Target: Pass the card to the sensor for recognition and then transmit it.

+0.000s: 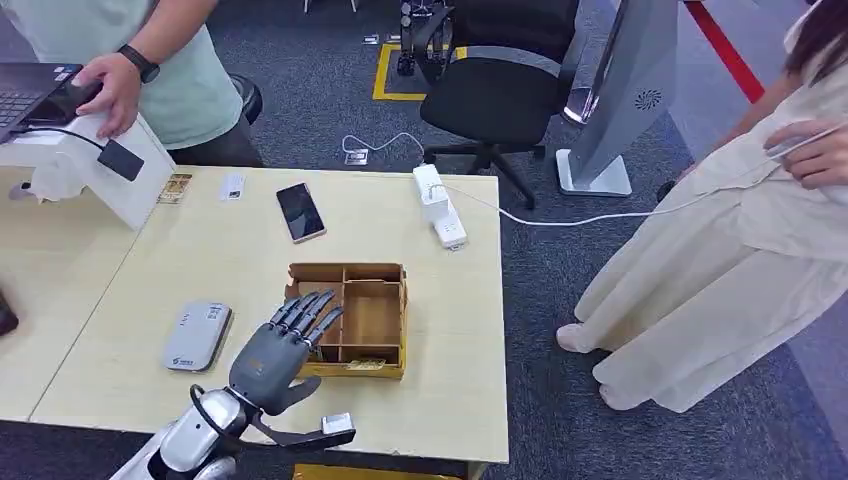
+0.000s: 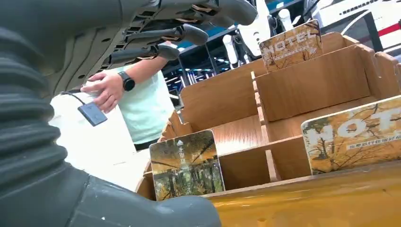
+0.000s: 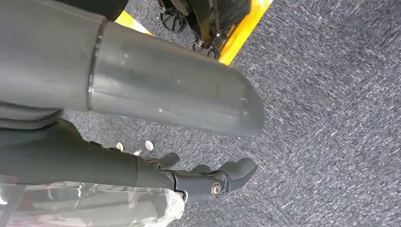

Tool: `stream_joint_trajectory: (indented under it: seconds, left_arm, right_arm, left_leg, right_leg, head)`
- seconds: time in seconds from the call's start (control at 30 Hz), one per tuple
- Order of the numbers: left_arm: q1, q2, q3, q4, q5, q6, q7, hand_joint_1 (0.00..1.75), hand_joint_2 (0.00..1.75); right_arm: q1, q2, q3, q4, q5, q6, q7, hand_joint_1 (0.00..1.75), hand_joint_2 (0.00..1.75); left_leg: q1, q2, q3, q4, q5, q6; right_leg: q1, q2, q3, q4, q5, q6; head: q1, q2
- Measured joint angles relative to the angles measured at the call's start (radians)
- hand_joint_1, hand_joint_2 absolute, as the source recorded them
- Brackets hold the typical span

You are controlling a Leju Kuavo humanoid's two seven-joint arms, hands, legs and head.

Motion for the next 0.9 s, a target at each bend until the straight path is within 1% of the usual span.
stream_joint_trajectory:
  seconds: [0.5, 0.77, 0.9]
  left_arm:
    - [0.0, -0.001, 0.0, 0.0, 0.013, -0.003, -0.003, 0.0, 1.75]
    - [0.003, 0.002, -0.001, 0.0, 0.032, -0.01, -0.023, 0.0, 1.75]
    - [0.004, -0.005, -0.01, 0.0, 0.039, -0.014, -0.023, 0.0, 1.75]
  right_arm:
    - [0.0, 0.0, 0.0, 0.0, 0.0, 0.0, -0.003, 0.0, 0.0]
    - [0.0, 0.0, 0.0, 0.0, -0.004, 0.0, -0.01, 0.0, 0.0]
    - [0.0, 0.0, 0.0, 0.0, -0.004, 0.001, -0.015, 0.0, 0.0]
  left_leg:
    - [0.0, 0.0, 0.0, 0.0, 0.0, 0.0]
    - [0.0, 0.0, 0.0, 0.0, 0.0, 0.0]
    - [0.0, 0.0, 0.0, 0.0, 0.0, 0.0]
  right_leg:
    - [0.0, 0.0, 0.0, 0.0, 0.0, 0.0]
    - [0.0, 0.0, 0.0, 0.0, 0.0, 0.0]
    - [0.0, 0.0, 0.0, 0.0, 0.0, 0.0]
  head:
    - [0.0, 0.0]
    - [0.0, 0.0]
    - [0.0, 0.0]
